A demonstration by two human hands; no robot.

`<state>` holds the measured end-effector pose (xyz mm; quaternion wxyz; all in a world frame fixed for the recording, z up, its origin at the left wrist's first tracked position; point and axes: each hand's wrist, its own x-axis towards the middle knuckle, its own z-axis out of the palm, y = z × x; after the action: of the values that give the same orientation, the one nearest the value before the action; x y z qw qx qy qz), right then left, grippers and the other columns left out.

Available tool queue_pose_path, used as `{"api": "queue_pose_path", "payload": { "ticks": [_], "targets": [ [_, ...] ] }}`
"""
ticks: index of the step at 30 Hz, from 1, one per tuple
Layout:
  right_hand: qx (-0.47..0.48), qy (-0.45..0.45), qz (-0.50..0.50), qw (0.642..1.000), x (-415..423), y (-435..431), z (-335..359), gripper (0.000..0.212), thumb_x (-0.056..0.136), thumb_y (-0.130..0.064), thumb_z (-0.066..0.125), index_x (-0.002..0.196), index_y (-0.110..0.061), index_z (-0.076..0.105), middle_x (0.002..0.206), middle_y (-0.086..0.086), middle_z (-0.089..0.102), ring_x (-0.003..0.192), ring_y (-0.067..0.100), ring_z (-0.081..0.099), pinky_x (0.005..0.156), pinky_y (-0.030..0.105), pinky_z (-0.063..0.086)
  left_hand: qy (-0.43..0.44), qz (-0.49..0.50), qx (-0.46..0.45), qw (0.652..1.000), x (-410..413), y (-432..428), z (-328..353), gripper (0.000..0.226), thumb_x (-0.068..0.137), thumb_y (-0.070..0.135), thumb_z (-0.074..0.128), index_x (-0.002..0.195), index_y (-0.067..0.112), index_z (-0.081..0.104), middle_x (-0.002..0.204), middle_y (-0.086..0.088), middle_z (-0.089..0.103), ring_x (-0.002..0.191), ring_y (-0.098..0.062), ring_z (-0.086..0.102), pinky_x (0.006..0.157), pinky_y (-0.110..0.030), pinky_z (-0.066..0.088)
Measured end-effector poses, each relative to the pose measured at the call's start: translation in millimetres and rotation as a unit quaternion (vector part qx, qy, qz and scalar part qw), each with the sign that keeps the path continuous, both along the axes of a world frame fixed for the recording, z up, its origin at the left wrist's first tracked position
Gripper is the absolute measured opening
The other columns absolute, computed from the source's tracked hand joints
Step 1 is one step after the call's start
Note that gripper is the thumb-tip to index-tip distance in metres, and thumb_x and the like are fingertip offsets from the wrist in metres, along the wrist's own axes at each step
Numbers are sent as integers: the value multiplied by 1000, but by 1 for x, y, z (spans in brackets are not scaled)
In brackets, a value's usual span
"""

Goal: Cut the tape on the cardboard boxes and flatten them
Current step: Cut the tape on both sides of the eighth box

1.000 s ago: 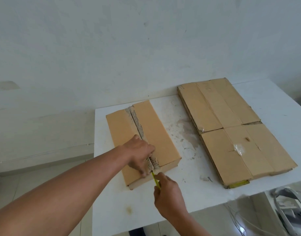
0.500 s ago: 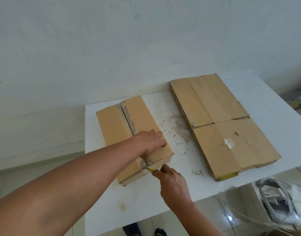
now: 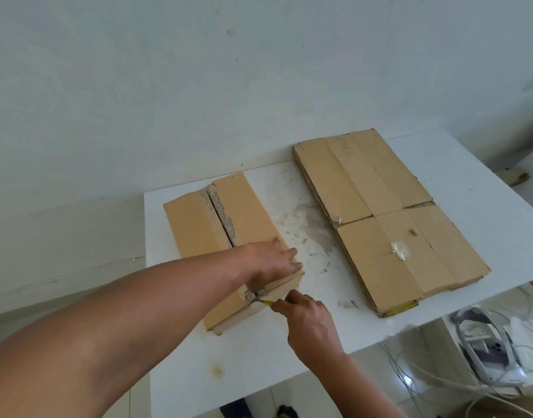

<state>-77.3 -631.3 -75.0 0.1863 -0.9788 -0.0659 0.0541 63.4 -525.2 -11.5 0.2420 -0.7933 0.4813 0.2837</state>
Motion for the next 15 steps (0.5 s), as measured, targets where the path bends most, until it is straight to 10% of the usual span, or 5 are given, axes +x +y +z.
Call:
{"api": "queue_pose_path", "payload": {
  "ticks": [15],
  "targets": [
    [-18,-5,89,996,15,-17,6,57,75,5,66,116,-33,70,102,-10,68,81,20,61,68,31,49,1,-19,4,1000,-3,7,1,113,81,16,81,161,21,1,167,-14,3,149,-52,9,104,-46,44]
  ]
}}
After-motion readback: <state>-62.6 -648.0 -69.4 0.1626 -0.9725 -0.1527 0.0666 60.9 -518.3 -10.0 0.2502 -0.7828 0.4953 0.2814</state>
